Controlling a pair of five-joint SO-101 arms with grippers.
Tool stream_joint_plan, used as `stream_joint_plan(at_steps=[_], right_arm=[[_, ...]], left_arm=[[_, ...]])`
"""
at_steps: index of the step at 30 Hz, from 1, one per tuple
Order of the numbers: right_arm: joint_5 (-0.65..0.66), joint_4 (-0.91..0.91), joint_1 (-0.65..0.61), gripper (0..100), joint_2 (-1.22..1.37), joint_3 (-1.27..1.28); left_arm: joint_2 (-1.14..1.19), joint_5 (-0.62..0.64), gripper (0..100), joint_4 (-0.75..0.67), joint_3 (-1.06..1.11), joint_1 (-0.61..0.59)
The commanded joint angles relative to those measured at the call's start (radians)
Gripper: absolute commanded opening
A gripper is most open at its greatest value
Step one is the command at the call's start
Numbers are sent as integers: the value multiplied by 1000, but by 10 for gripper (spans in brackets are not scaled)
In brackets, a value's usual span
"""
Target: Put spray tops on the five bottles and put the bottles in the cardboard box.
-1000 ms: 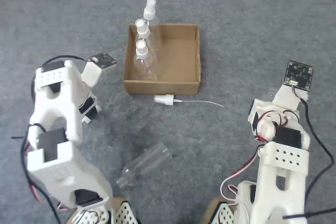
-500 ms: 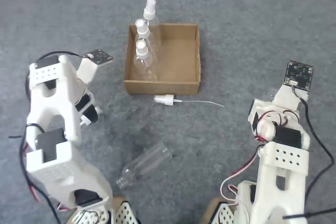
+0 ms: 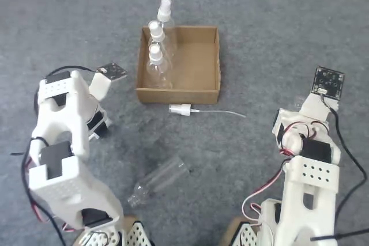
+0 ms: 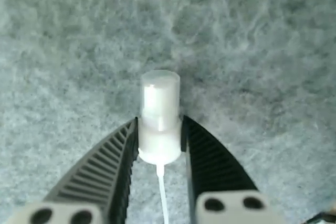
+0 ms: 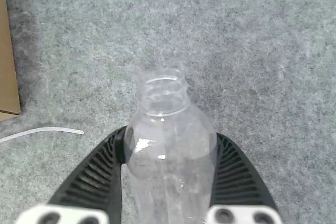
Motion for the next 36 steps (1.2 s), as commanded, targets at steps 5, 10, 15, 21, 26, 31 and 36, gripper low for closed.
stream_joint_plan(at_steps=[5, 10, 15, 21, 26, 31, 36], right_arm=[[28, -25, 8, 78, -44, -12], [26, -24, 8, 76, -45, -12], [26, -19, 5, 76, -45, -12], [26, -18, 4, 76, -45, -12], [26, -18, 4, 76, -45, -12], [28, -18, 4, 76, -47, -12], [26, -16, 2, 76, -47, -12]], left_arm=[[-20, 11, 26, 157, -122, -3], [-20, 12, 26, 255, -209, -6], [-21, 12, 26, 327, -248, -6], [-77, 14, 26, 350, -257, -17], [-250, 17, 30, 351, -236, -43], [-419, 110, 31, 344, -176, -37], [-549, 189, 31, 344, -166, -15]])
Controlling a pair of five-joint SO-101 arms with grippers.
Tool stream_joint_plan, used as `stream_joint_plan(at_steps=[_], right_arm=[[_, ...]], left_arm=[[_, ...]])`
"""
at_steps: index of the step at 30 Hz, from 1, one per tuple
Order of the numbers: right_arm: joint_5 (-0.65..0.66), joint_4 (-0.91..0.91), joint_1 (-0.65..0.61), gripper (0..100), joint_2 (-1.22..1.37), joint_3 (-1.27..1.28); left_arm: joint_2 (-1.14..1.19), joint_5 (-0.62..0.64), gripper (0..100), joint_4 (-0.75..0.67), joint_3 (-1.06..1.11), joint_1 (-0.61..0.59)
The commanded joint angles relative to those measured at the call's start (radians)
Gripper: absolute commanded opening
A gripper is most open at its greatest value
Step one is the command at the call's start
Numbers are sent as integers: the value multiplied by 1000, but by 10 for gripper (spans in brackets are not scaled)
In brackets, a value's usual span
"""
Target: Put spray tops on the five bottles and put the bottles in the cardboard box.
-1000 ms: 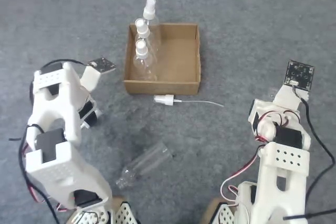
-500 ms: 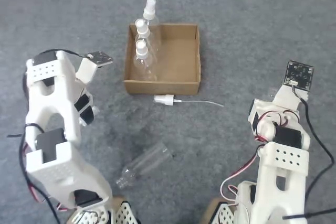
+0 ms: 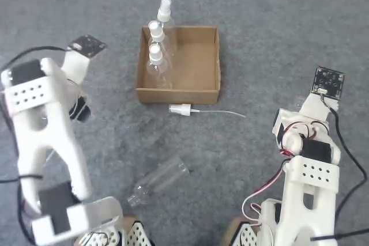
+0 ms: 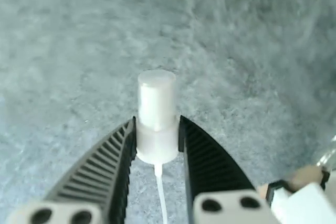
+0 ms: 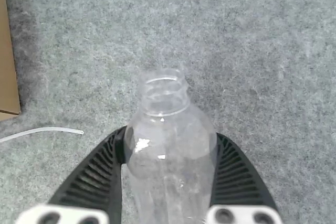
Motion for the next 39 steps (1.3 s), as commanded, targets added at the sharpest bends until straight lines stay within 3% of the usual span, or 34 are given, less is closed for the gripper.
stream_joint_plan(at_steps=[1, 7, 13, 23, 35, 39], right_arm=[[25, -16, 2, 76, -47, -12], [23, -16, 2, 76, -47, -12], [23, 12, -5, 76, -81, -12], [31, 61, -77, 76, -343, 87], [101, 53, -185, 76, -495, 183], [101, 53, -208, 80, -521, 196]], left_arm=[[-138, 66, 31, 8, -7, 11], [-229, 184, 31, 6, -1, 38], [-305, 192, 31, -60, 105, 71], [-566, 606, 27, -304, 312, 97], [-867, 885, 27, -517, 512, 100], [-968, 967, 27, -568, 575, 166]])
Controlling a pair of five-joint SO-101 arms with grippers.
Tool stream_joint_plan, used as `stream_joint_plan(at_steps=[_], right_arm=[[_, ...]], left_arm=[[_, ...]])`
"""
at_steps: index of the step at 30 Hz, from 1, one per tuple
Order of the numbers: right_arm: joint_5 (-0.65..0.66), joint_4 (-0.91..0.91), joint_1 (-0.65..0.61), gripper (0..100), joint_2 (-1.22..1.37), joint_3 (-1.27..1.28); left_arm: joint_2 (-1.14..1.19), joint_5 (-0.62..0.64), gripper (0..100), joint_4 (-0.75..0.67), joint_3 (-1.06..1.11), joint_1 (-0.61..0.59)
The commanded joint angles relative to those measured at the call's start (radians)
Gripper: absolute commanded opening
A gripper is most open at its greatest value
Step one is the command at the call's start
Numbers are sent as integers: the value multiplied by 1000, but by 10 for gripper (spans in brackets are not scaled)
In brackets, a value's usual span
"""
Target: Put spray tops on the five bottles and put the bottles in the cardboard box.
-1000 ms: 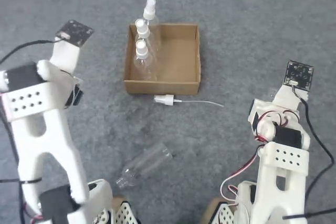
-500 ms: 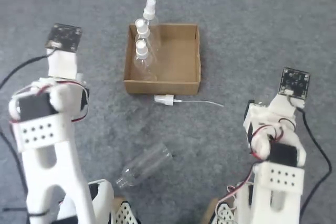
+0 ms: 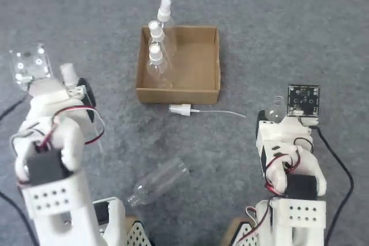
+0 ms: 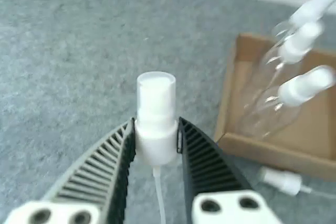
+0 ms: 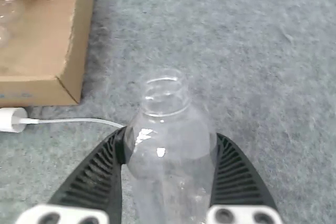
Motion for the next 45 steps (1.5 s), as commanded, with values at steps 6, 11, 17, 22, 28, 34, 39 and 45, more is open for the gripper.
stream_joint_plan(at_steps=[6, 11, 17, 22, 28, 34, 39, 45], right_arm=[[61, 13, -84, 76, -71, 9], [106, 12, -156, 76, -97, 40], [103, 13, -219, 78, -162, 68], [103, 13, -288, 80, -254, 112], [104, 8, -358, 80, -390, 183], [109, -13, -404, 76, -472, 244], [109, -74, -414, 76, -469, 284], [109, -193, -414, 76, -469, 359]], left_arm=[[-244, 169, 26, -164, 99, 141], [-351, 181, 12, -308, 189, 238], [-430, 181, 12, -473, 300, 319], [-448, 183, 12, -525, 311, 373], [-448, 196, 12, -598, 311, 420], [-443, 276, 12, -609, 283, 453], [-442, 276, 12, -609, 254, 511], [-442, 278, 12, -609, 257, 578]])
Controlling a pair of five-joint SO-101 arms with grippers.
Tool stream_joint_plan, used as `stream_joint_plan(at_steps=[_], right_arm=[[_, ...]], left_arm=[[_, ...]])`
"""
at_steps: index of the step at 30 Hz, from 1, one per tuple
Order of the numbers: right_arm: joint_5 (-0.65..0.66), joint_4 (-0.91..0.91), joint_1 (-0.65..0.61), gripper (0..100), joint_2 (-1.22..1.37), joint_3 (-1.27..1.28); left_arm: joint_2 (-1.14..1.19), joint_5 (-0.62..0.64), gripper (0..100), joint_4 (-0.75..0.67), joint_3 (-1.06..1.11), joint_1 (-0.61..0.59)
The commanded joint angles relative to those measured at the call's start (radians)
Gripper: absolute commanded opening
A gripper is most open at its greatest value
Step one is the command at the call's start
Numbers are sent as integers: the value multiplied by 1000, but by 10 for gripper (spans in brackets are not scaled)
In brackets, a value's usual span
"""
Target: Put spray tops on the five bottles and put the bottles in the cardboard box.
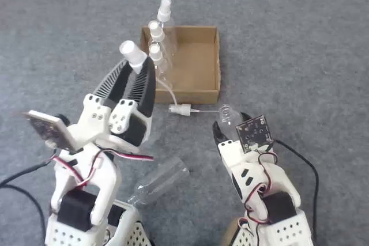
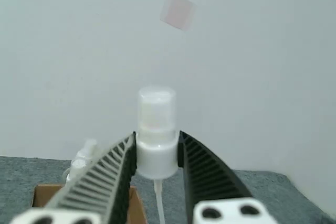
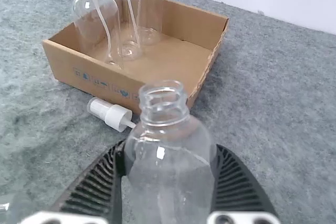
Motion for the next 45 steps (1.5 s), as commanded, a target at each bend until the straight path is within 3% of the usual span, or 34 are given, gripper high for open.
stream_joint_plan(at_steps=[1, 9, 20, 45], right_arm=[[18, -84, -18, 76, -16, 11], [18, -151, -117, 76, -16, 71], [18, -151, -171, 76, -16, 71], [18, -153, -176, 76, -18, 69]], left_arm=[[-8, 15, 12, -31, -67, 31], [-8, 94, 12, -29, -68, 64], [-8, 97, 12, -32, -39, 110], [-6, 94, 12, -55, -27, 140]])
